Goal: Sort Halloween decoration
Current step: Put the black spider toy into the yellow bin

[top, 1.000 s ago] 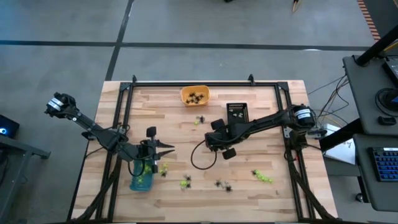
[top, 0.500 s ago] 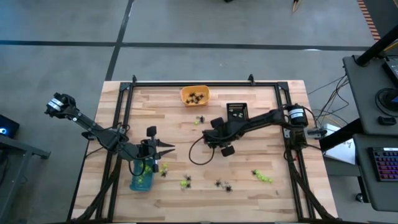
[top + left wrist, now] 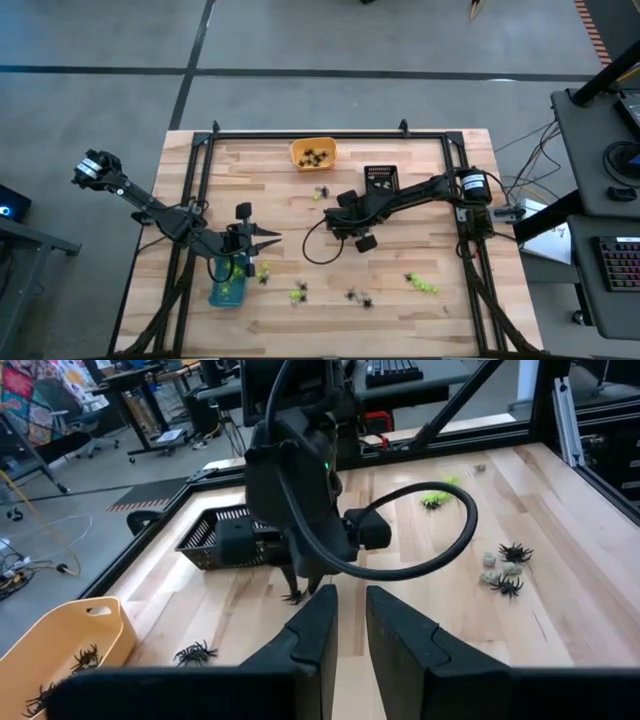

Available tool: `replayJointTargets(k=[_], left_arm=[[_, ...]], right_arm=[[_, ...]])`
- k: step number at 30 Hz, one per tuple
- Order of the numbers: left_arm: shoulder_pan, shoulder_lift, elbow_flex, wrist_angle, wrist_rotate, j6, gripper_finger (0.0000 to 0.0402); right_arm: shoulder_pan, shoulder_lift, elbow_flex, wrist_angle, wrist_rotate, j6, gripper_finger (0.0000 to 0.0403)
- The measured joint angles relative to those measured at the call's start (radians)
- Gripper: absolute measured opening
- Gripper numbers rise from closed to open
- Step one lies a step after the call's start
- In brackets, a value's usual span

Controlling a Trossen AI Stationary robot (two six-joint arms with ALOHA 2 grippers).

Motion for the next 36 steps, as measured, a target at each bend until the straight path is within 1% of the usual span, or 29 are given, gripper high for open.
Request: replayJointTargets(k=[6,14,18,21,24,30,33,36], left_arm=[[0.001,0.0,0.0,0.0,0.0,0.0,0.0039],[0.001,0.0,0.0,0.0,0.0,0.0,0.0039],[0.001,0.0,0.0,0.0,0.0,0.0,0.0039],[0.001,0.0,0.0,0.001,0.0,0.0,0.0039],[0.001,0.0,0.0,0.001,0.0,0.0,0.0039],[0.001,0.0,0.0,0.002,0.0,-0.008,0.0039],[0.001,0.0,0.0,0.002,0.0,-0.012,0.0039],[0.001,0.0,0.0,0.008,0.0,-0.015,0.0039]], right_arm=[[-0.001,-0.006,-0.002,-0.001,-0.011,0.0,0.0017],[-0.002,-0.037,0.015,-0.012,-0.016,0.018,0.0009],[-0.005,-0.075,0.036,0.009,-0.058,0.049,0.0008],[-0.014,-0.108,0.051,0.019,-0.127,0.076,0.0008],[-0.033,-0.128,0.048,0.037,-0.222,0.112,0.0008],[-0.084,-0.152,0.048,0.161,-0.375,0.143,0.0008],[-0.11,-0.152,0.048,0.228,-0.429,0.147,0.0008],[-0.142,-0.152,0.048,0.326,-0.451,0.148,0.0008]])
